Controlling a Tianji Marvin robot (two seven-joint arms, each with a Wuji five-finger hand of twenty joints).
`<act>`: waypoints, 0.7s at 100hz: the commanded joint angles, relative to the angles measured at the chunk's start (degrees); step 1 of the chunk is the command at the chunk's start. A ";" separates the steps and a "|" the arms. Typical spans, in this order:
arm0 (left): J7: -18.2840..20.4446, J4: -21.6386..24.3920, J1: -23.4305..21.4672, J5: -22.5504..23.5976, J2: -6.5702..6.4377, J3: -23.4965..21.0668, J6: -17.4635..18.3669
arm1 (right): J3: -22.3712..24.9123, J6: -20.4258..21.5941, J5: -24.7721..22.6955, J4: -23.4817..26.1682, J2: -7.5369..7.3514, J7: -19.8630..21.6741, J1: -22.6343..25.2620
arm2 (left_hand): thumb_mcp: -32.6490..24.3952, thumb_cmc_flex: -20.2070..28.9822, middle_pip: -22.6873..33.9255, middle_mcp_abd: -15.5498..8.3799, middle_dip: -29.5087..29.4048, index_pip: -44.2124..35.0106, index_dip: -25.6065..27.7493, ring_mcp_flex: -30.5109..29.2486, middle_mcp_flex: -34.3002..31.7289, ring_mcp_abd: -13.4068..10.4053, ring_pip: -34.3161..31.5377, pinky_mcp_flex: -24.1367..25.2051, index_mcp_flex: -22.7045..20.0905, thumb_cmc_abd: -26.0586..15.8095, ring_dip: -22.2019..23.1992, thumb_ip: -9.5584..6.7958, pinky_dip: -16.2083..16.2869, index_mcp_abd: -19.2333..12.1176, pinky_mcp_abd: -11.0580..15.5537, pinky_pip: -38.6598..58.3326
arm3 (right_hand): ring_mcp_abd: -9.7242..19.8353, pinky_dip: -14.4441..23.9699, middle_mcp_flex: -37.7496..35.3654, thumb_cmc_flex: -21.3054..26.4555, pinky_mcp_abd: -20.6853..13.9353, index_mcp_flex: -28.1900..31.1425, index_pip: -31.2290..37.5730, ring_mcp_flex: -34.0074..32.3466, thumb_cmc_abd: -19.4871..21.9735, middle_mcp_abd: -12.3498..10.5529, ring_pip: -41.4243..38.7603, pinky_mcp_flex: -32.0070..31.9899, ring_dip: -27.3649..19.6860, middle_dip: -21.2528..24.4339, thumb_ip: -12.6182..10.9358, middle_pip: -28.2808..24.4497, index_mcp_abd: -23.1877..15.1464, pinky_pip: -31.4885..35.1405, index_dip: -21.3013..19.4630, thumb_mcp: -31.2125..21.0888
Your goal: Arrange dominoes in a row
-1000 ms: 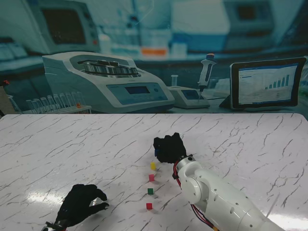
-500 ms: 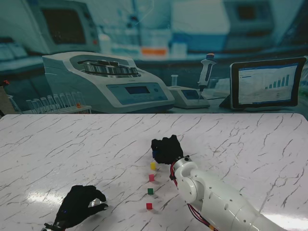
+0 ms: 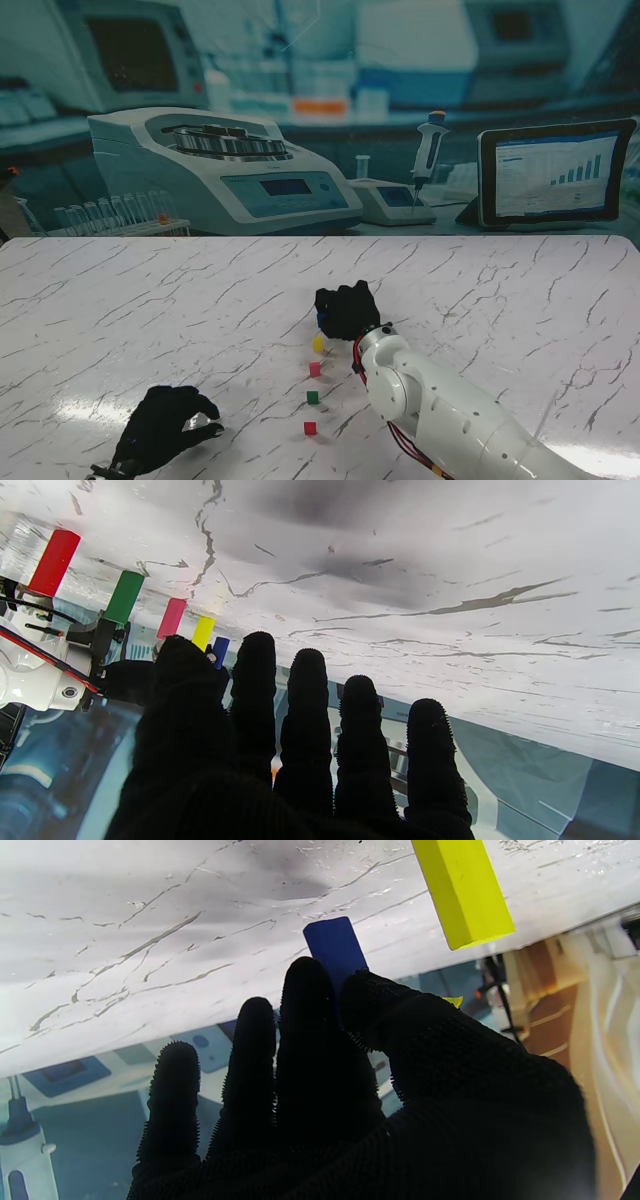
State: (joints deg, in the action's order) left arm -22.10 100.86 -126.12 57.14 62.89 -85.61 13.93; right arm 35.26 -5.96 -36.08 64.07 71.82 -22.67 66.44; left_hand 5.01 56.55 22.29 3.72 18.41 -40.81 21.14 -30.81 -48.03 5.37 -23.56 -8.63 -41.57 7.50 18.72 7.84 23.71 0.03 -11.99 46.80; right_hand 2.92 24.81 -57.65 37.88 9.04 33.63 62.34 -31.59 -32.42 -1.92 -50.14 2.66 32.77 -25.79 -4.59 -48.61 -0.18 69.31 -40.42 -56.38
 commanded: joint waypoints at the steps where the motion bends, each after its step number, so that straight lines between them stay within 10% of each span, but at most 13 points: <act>1: 0.57 0.14 -0.59 -0.33 0.33 0.04 1.28 | -0.38 -0.08 0.49 -0.19 0.75 -0.20 0.13 | 1.45 0.95 0.78 -1.20 0.77 -0.05 -0.58 0.07 -1.19 -1.34 -0.45 0.60 -0.67 0.24 0.28 1.46 0.63 -1.12 0.00 1.03 | 1.26 0.10 0.42 2.29 -5.32 -1.20 0.78 1.36 1.81 -0.01 -1.40 -0.94 0.06 0.28 2.92 0.20 -0.38 0.94 0.23 0.37; 70: 0.48 0.15 -0.92 -0.65 0.42 -0.14 1.02 | -0.89 0.44 2.06 -1.61 1.39 -0.34 0.03 | 1.44 1.10 0.76 -1.15 0.77 -0.05 -0.58 0.07 -1.18 -1.31 -0.45 0.69 -0.70 0.32 0.28 1.47 0.65 -1.11 -0.12 1.04 | 0.60 0.21 0.90 3.36 -4.86 -1.46 0.33 1.76 2.77 0.44 -1.74 -0.94 0.11 0.44 3.85 0.83 -0.62 0.94 0.49 2.28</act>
State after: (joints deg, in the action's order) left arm -22.07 100.98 -126.49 56.76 62.96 -85.79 13.84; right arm 34.65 -5.86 -34.31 62.55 72.61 -23.03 66.11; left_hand 5.02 56.55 22.29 3.72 18.41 -40.81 21.14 -30.81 -48.02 5.37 -23.56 -8.63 -41.57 7.50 18.72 7.84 23.71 0.03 -11.99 46.80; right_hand 2.93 24.81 -57.50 39.73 9.04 33.09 61.73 -31.53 -31.56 -1.64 -50.21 2.60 32.77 -25.78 -3.46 -47.83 -0.17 69.31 -40.42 -54.15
